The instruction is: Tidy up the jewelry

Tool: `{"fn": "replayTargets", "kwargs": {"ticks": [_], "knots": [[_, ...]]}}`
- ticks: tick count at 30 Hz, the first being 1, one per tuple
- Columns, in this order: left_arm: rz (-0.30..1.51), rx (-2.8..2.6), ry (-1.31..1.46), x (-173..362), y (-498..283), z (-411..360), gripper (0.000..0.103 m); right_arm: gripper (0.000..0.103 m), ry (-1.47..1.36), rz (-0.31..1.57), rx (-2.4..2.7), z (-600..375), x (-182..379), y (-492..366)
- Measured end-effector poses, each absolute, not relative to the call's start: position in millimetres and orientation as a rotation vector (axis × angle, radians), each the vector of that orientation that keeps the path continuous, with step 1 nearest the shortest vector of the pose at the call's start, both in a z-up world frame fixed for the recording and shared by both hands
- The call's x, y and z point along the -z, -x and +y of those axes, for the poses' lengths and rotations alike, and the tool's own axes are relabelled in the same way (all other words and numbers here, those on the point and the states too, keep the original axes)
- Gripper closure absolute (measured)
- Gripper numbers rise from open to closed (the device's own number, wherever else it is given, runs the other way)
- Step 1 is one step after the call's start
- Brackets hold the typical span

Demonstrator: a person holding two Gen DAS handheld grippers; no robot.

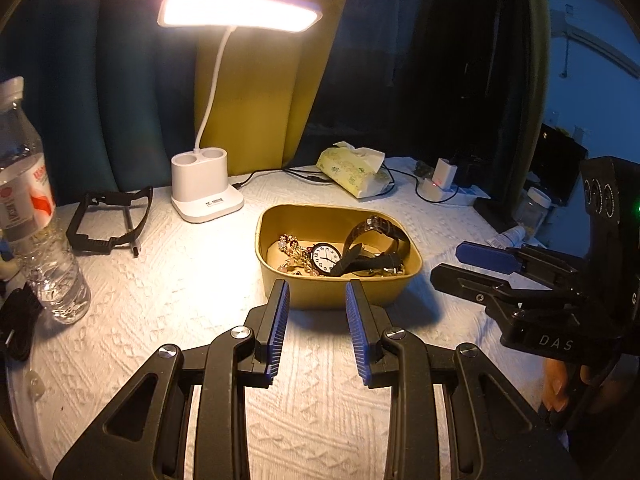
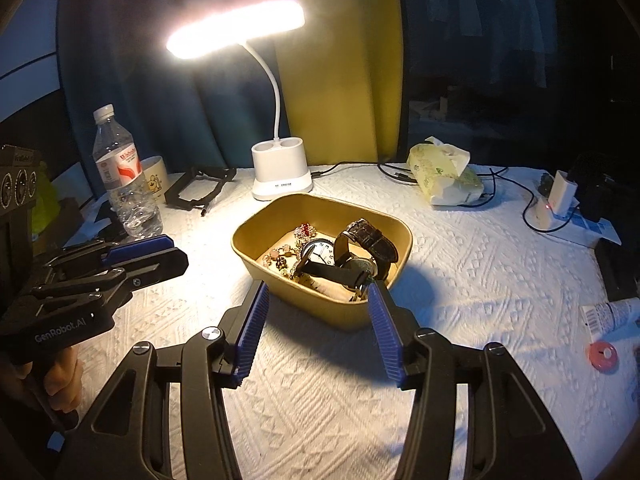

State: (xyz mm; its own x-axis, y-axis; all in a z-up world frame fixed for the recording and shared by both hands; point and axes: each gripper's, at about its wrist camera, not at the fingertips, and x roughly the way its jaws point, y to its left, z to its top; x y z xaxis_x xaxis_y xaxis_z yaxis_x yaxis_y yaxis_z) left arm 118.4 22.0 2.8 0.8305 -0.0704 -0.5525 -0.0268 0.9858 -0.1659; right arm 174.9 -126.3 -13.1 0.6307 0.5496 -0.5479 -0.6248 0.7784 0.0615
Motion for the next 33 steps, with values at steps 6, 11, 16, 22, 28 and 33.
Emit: {"fn": "replayTargets", "kwargs": {"ticks": [6,11,16,22,28,33], "knots": [[0.570,0.025,0.163,-9,-99,15,0.072,0.051,0.130,0.547,-0.653,-137,7,-158],[0.535,0.024,0.157,-16,-80,10,0.072,0.051,0.114,0.521,-0.640,-146,6,-143],[0.505,0.029,0.156,-25,-66,6,0.072,0.051,0.099,0.493,-0.631,-153,3,-129],[0.476,0.037,0.140,-37,-51,-1,0.071,0.051,0.085,0.461,-0.616,-162,-3,-117],[0.453,0.046,0.161,-44,-40,-2,0.070,0.051,0.086,0.432,-0.603,-170,-10,-105],[0.437,0.005,0.140,-47,-34,-4,0.070,0.051,0.086,0.422,-0.589,-176,-12,-100]]}}
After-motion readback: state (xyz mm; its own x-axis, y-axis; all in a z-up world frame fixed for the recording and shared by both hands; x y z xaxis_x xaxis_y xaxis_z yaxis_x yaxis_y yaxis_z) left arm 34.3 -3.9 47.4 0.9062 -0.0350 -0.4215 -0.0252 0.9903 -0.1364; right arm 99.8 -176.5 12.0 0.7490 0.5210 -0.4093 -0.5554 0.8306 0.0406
